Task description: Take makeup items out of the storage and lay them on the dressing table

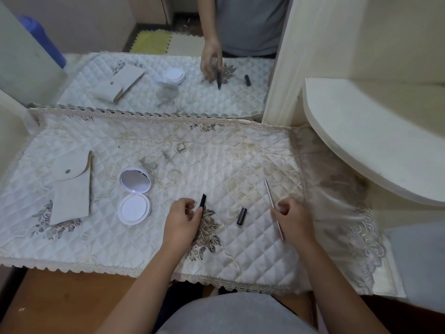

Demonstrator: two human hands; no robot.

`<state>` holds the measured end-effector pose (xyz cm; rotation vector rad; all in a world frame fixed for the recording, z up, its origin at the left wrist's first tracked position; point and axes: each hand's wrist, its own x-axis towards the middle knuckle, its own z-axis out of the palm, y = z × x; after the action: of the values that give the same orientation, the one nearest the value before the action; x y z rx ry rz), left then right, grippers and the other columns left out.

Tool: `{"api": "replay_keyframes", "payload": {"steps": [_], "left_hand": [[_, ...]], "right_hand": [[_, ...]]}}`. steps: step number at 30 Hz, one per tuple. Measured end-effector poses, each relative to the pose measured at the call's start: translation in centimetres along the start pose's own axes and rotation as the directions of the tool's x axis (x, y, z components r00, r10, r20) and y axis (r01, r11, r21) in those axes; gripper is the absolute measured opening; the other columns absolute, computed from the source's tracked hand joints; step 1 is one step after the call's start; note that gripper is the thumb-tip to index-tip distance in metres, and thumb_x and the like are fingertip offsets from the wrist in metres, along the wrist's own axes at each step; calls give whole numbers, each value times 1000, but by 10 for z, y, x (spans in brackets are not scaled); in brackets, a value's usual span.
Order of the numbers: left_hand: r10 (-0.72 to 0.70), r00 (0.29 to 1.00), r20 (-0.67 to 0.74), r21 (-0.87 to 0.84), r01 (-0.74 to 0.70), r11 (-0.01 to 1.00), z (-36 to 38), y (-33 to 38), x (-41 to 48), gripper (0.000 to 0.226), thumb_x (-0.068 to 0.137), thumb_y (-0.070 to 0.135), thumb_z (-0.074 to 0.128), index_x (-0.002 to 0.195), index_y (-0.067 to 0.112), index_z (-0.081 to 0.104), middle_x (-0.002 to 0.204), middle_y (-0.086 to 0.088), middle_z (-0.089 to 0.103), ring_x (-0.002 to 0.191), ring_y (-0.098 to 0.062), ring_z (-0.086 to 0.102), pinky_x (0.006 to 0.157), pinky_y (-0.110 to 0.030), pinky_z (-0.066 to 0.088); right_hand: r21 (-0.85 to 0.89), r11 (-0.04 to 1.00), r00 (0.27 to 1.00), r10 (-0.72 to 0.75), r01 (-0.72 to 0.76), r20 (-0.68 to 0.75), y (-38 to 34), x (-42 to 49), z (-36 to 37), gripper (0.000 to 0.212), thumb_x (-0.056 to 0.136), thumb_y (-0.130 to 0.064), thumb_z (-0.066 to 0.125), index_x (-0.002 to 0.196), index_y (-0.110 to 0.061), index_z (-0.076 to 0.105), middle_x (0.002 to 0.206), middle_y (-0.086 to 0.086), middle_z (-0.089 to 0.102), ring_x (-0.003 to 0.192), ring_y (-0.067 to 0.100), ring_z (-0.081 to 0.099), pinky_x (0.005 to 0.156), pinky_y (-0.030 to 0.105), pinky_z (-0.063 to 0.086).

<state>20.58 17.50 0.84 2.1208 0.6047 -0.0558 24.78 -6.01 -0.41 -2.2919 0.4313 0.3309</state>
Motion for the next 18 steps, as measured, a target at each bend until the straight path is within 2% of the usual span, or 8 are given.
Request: {"api": "replay_keyframes", "payload": {"steps": [2, 5, 7, 10, 12, 15, 18], "left_hand": [[65, 998, -9, 6, -65, 998, 2, 9, -5, 17, 85, 17, 59, 100, 11, 56, 95, -5, 56, 73, -4, 51, 60, -10, 41], [124, 991, 59, -26, -123, 992, 8, 26, -15, 11, 86, 18, 58, 97, 15, 57, 83, 8, 55, 73, 0, 51, 58, -5, 40], [152, 976, 158, -55, -145, 988, 14, 36, -22, 8, 86, 21, 57, 94, 22, 57, 79, 16, 54, 74, 2, 53, 60, -7, 41], [190, 933, 304, -98, -168, 981, 21, 47, -27, 6, 86, 24, 58, 91, 27, 57, 78, 17, 58, 76, 2, 55, 64, -2, 42], [183, 906, 383, -146, -136, 980, 26, 51, -29, 4, 85, 24, 60, 86, 28, 59, 80, 11, 64, 80, -4, 61, 69, -5, 44], [164, 877, 451, -197, -81, 977, 32, 52, -30, 5, 83, 26, 62, 81, 30, 60, 85, 4, 68, 86, -14, 66, 76, -21, 50], [149, 856, 495, -225, -40, 974, 34, 53, -33, 3, 83, 24, 63, 82, 26, 61, 80, 3, 68, 76, -11, 67, 74, -24, 53]], "right_hand": [[-21, 1000, 999, 9, -8, 34, 0, 2, -1, 19, 79, -20, 64, 95, -10, 61, 87, 3, 59, 85, 23, 58, 74, 29, 42], [-23, 999, 997, 34, -32, 75, 0, 3, -2, 16, 78, -17, 65, 90, -7, 65, 75, 0, 59, 77, 20, 58, 71, 29, 45], [98, 993, 991, 59, -71, 120, 1, 1, -1, 17, 76, -14, 66, 88, -3, 67, 66, -2, 59, 66, 15, 58, 65, 27, 47], [361, 928, 982, 30, -97, 186, -5, -11, -5, 12, 78, -6, 64, 87, 2, 65, 62, 3, 58, 45, 1, 54, 46, 10, 42], [481, 872, 975, -22, -89, 220, -12, -20, -10, 7, 80, -5, 63, 84, 0, 65, 63, 6, 60, 39, -1, 51, 41, 9, 38], [557, 828, 968, -82, -66, 236, -20, -31, -15, 4, 80, -9, 63, 76, -10, 64, 61, 5, 59, 44, 4, 50, 43, 12, 37], [617, 783, 963, -98, -81, 250, -27, -37, -18, 11, 80, -7, 63, 72, -14, 63, 53, -2, 58, 44, 4, 49, 43, 13, 36]]}}
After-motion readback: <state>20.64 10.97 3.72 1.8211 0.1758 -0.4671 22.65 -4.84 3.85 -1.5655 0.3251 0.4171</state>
